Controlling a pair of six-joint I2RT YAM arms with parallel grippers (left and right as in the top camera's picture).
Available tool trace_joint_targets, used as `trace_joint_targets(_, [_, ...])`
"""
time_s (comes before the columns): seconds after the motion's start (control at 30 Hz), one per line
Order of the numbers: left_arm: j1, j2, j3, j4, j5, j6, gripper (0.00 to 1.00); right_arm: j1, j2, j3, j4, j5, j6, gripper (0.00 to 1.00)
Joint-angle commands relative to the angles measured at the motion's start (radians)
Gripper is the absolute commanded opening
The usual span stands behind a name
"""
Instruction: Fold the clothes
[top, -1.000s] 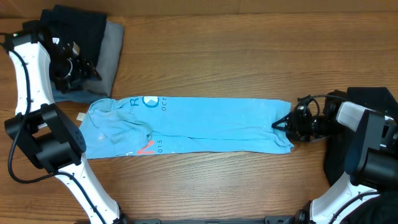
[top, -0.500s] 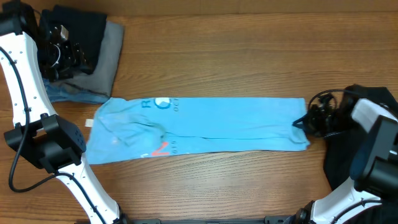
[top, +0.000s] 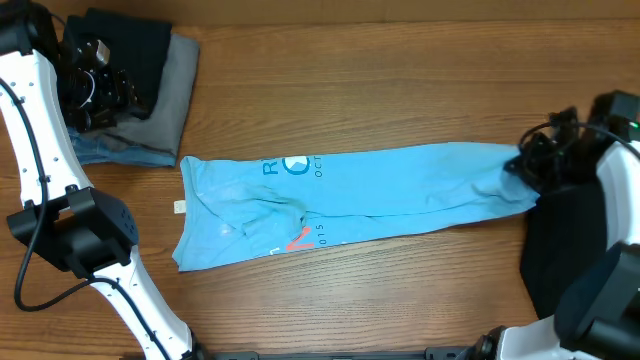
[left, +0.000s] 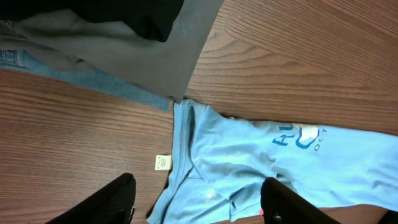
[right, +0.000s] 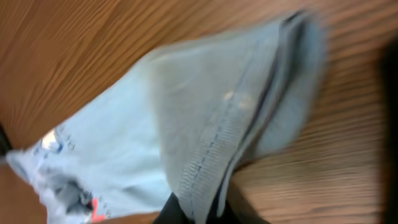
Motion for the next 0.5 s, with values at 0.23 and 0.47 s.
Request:
trace_joint_targets(0.23, [-0.007,-0.036,0.024,-0.003,0.029,0.022,0.67,0.417,-0.010,0.018,0.024,0.063,0.171,0.04])
trace_joint_targets(0.47, [-0.007,-0.036,0.024,-0.003,0.041,0.023,0.67,0.671,0.035,0.017,0.079,0.097,0.279,0.04])
